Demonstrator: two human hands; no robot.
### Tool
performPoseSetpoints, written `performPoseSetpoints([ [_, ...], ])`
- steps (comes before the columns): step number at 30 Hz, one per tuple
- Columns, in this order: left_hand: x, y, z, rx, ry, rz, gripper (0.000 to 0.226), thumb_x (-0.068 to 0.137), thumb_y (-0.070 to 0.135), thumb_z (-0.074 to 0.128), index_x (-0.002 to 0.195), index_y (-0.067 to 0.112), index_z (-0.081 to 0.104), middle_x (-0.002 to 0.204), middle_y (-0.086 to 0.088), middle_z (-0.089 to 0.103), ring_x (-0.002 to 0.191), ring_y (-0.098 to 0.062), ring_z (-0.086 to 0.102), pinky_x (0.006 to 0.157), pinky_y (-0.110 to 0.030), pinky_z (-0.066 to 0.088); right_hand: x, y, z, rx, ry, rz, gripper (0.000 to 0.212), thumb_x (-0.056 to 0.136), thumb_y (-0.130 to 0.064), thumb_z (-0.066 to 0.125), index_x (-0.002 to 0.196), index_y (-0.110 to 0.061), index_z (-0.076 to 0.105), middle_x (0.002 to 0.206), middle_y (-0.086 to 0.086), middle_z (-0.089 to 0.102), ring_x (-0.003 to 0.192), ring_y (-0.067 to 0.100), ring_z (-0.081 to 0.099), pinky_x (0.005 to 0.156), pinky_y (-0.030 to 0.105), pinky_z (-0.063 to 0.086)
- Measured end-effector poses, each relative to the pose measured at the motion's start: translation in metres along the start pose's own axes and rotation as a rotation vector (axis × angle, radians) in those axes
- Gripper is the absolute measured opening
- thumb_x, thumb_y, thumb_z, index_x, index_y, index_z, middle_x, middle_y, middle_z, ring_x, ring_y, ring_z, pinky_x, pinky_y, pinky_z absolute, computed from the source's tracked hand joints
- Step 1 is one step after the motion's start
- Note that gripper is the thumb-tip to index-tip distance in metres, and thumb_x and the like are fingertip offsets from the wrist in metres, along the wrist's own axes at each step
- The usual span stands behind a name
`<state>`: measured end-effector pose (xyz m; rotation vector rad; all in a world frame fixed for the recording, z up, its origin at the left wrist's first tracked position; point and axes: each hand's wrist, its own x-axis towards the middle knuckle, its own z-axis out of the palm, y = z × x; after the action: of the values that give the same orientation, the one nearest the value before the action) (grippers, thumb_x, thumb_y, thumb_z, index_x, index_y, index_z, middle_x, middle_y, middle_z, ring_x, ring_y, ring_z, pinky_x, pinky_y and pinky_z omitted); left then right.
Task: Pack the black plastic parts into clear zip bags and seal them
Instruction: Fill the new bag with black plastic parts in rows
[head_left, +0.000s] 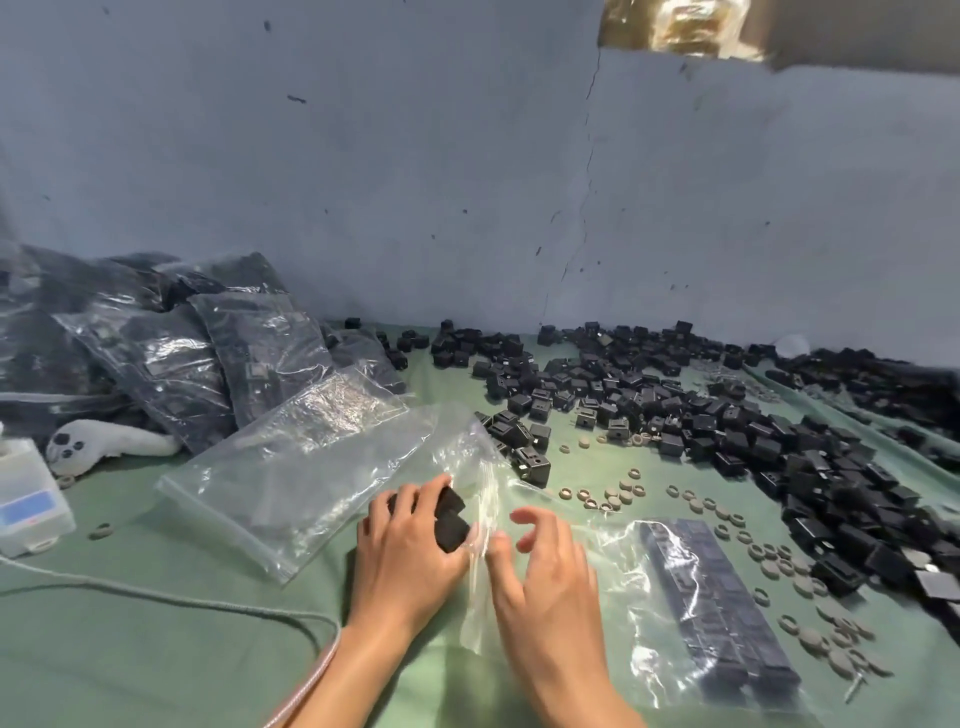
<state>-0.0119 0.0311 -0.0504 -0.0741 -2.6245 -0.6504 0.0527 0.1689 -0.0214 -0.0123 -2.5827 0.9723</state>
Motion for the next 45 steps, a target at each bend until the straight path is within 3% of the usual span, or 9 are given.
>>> performPoseSetpoints([
  [3, 0.003, -0.004, -0.005, -0.325, 0.094, -0.116, 0.064, 0.074, 0.073, 0.043, 0.128, 0.04, 0.05, 0.12, 0.013, 0.058, 0.116, -0.018, 0.048, 0.095, -0.041, 0.046, 0.006, -0.011, 0.006, -0.001, -0.169, 0.103, 0.05, 0.092, -0.073, 0.029, 0.125, -0.036, 0.039, 0.118, -0.013, 0.048, 0.114, 0.009, 0.048, 0.099, 0.035, 0.038],
  [7, 0.004, 0.0, -0.02, -0.999, 0.187, -0.323, 0.045, 0.07, 0.072, 0.056, 0.107, 0.047, 0.06, 0.097, 0.018, 0.069, 0.091, 0.0, 0.063, 0.082, -0.03, 0.051, 0.007, -0.007, 0.005, -0.081, -0.269, 0.173, 0.049, 0.089, -0.064, 0.047, 0.126, -0.034, 0.035, 0.123, -0.008, 0.046, 0.119, 0.015, 0.046, 0.099, 0.037, 0.04],
  [11, 0.012, 0.004, -0.037, -1.786, 0.017, -0.687, 0.045, 0.076, 0.066, 0.057, 0.083, 0.023, 0.07, 0.086, -0.005, 0.067, 0.08, -0.025, 0.061, 0.074, -0.037, 0.05, 0.005, 0.002, 0.008, -0.129, -0.314, 0.131, 0.036, 0.091, -0.051, 0.047, 0.122, -0.032, 0.045, 0.112, -0.009, 0.058, 0.109, 0.015, 0.049, 0.097, 0.037, 0.042],
  [15, 0.008, 0.025, -0.04, -2.29, -0.169, -0.763, 0.048, 0.08, 0.056, 0.061, 0.102, 0.013, 0.062, 0.102, -0.014, 0.063, 0.101, -0.038, 0.059, 0.088, -0.05, 0.045, -0.003, 0.005, 0.011, 0.016, -0.248, 0.159, 0.02, 0.097, -0.043, 0.046, 0.111, -0.032, 0.056, 0.084, -0.007, 0.068, 0.092, 0.016, 0.062, 0.091, 0.038, 0.048],
  [20, -0.007, 0.047, -0.017, -2.352, -0.245, -0.761, 0.05, 0.086, 0.058, 0.054, 0.107, 0.014, 0.062, 0.106, -0.012, 0.063, 0.106, -0.038, 0.056, 0.093, -0.053, 0.046, -0.01, 0.016, 0.011, 0.285, -0.115, 0.226, 0.009, 0.099, -0.034, 0.051, 0.101, -0.031, 0.059, 0.077, -0.003, 0.066, 0.073, 0.009, 0.061, 0.074, 0.035, 0.051],
  [25, -0.021, 0.043, -0.001, -2.262, -0.194, -0.753, 0.056, 0.088, 0.06, 0.052, 0.097, 0.01, 0.075, 0.109, -0.013, 0.07, 0.107, -0.036, 0.061, 0.1, -0.056, 0.045, -0.015, 0.021, 0.014, 0.323, -0.016, 0.237, 0.01, 0.099, -0.03, 0.054, 0.101, -0.029, 0.063, 0.089, -0.007, 0.064, 0.083, 0.01, 0.061, 0.08, 0.038, 0.052],
  [30, -0.021, 0.041, -0.002, -2.148, -0.064, -0.814, 0.043, 0.09, 0.056, 0.048, 0.1, 0.019, 0.069, 0.118, -0.009, 0.07, 0.105, -0.032, 0.064, 0.103, -0.05, 0.042, -0.014, 0.018, 0.012, 0.42, 0.102, 0.284, 0.012, 0.099, -0.025, 0.054, 0.093, -0.025, 0.064, 0.08, -0.001, 0.067, 0.072, 0.021, 0.063, 0.072, 0.048, 0.053],
  [36, -0.025, 0.051, -0.002, -1.952, -0.101, -0.685, 0.025, 0.095, 0.039, 0.051, 0.108, 0.021, 0.063, 0.106, -0.011, 0.068, 0.094, -0.025, 0.063, 0.081, -0.038, 0.05, -0.017, 0.016, 0.012, 0.416, 0.131, 0.23, 0.013, 0.1, -0.031, 0.053, 0.099, -0.024, 0.064, 0.09, -0.007, 0.067, 0.074, 0.014, 0.062, 0.073, 0.042, 0.052],
  [45, -0.026, 0.05, 0.003, -1.928, -0.134, -0.658, 0.026, 0.099, 0.036, 0.045, 0.115, 0.02, 0.06, 0.099, -0.009, 0.068, 0.092, -0.025, 0.063, 0.085, -0.04, 0.05, -0.02, 0.02, 0.012, 0.455, 0.165, 0.212, 0.01, 0.101, -0.035, 0.053, 0.094, -0.031, 0.059, 0.086, -0.007, 0.067, 0.072, 0.015, 0.062, 0.071, 0.042, 0.052],
])
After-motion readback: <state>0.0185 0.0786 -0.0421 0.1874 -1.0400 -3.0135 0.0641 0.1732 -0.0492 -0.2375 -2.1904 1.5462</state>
